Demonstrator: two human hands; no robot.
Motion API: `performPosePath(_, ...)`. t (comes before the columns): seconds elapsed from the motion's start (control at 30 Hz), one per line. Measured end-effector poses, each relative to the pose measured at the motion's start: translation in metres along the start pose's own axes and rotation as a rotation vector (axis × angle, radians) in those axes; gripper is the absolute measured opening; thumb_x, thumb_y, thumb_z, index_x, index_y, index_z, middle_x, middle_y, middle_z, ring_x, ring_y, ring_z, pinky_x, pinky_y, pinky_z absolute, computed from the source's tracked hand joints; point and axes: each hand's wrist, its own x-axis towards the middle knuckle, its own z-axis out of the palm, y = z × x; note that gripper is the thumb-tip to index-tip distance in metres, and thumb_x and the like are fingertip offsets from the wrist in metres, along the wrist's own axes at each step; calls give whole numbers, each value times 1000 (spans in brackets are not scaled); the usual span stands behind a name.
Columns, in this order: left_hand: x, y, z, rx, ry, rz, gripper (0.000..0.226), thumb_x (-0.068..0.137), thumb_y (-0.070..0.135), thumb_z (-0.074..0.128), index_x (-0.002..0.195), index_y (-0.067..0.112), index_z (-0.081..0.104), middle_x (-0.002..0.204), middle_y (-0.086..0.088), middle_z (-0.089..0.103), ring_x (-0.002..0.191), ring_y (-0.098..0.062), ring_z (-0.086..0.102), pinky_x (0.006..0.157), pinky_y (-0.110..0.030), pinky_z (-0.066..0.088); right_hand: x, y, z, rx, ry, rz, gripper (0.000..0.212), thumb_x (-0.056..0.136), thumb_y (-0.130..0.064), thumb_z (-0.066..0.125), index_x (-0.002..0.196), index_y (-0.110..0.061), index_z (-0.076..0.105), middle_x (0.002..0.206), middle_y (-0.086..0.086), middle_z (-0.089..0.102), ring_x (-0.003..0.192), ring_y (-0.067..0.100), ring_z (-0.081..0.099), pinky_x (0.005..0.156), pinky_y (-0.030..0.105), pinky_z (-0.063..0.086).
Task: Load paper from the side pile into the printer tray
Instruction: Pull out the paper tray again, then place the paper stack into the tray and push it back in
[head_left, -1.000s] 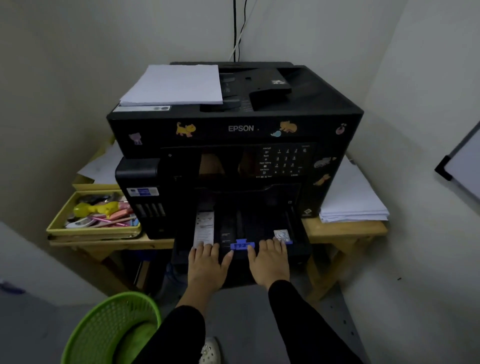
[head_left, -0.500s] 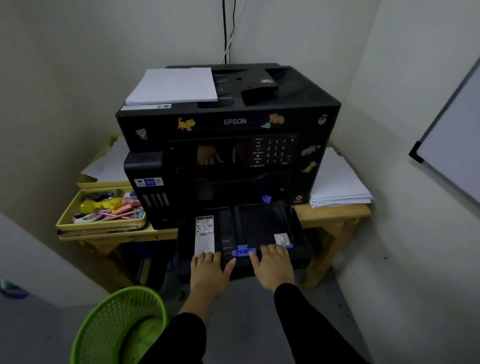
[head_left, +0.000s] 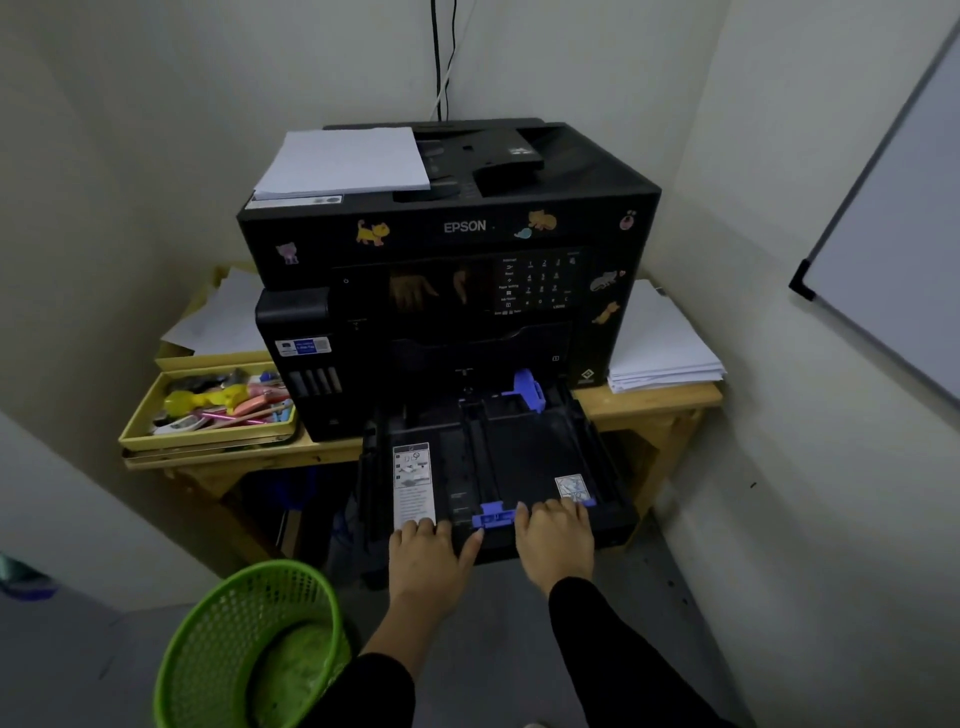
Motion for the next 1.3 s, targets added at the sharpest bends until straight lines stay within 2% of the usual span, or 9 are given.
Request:
performPosePath(0.23, 8, 1, -8, 59, -28, 7, 59, 95, 58, 19, 118, 19, 58, 120, -6, 60, 116, -24, 47, 96, -36, 34, 11, -6, -9, -24, -72, 58, 38, 93, -34, 40, 80, -11, 67, 82, 7, 70, 94, 22, 58, 89, 36, 41)
performPosePath(0.33, 13, 2, -9, 119, -53, 40, 55, 96, 54, 20, 122, 22, 56, 119, -7, 60, 115, -25, 48, 95, -38, 35, 16, -7, -7, -32, -90, 81, 34, 89, -34, 44, 80, -11, 68, 84, 7, 70, 97, 22, 57, 90, 36, 39)
performPosePath(0.4, 19, 3, -12, 115, -69, 39, 58, 95, 56, 20, 116, 21, 61, 114, -7, 62, 111, -25, 50, 93, -39, 36, 22, -8, -8, -13, -108, 110, 33, 88, -35, 46, 82, -12, 68, 87, 8, 71, 98, 24, 58, 90, 36, 39)
performPosePath(0.53, 39, 8, -29, -15, -42, -46, 66, 92, 63, 21, 106, 14, 63, 111, -8, 65, 109, -24, 54, 88, -36, 43, 48, -14, -25, 153, -128, 192, 27, 90, -29, 47, 90, -11, 66, 97, 7, 71, 94, 25, 64, 73, 30, 41)
performPosePath(0.7, 86, 20, -82, -92, 228, -42, 56, 95, 57, 24, 111, 13, 55, 114, -7, 63, 111, -26, 53, 87, -37, 45, 100, -47, -76, 379, 5, 107, 26, 91, -22, 47, 110, -6, 56, 106, 12, 67, 101, 31, 62, 94, 43, 40)
performPosePath(0.9, 136, 24, -179, -283, 669, 32, 41, 97, 42, 38, 113, 9, 57, 115, -8, 61, 108, -26, 51, 88, -36, 43, 160, -107, -152, 640, 276, -114, 23, 91, -17, 48, 109, -6, 56, 108, 12, 64, 98, 29, 60, 92, 40, 39)
performPosePath(1.07, 172, -4, -262, -322, 973, 107, 29, 93, 31, 50, 102, 5, 60, 106, -11, 62, 99, -27, 53, 85, -36, 42, 207, -159, -207, 758, 542, -201, 19, 88, -11, 49, 104, -7, 59, 100, 8, 66, 91, 26, 59, 93, 39, 31)
performPosePath(1.17, 197, -26, -299, -302, 1007, 96, 29, 92, 28, 50, 107, 5, 59, 110, -12, 61, 104, -28, 51, 86, -36, 40, 240, -184, -230, 787, 600, -220, 18, 87, -11, 48, 100, -8, 59, 95, 7, 65, 87, 24, 58, 93, 40, 30)
performPosePath(1.3, 239, -61, -332, -295, 843, -46, 38, 94, 29, 45, 122, 5, 52, 126, -13, 54, 117, -29, 45, 94, -38, 38, 286, -211, -246, 792, 477, -144, 7, 86, -11, 45, 82, -11, 50, 87, 7, 57, 77, 23, 47, 83, 37, 26)
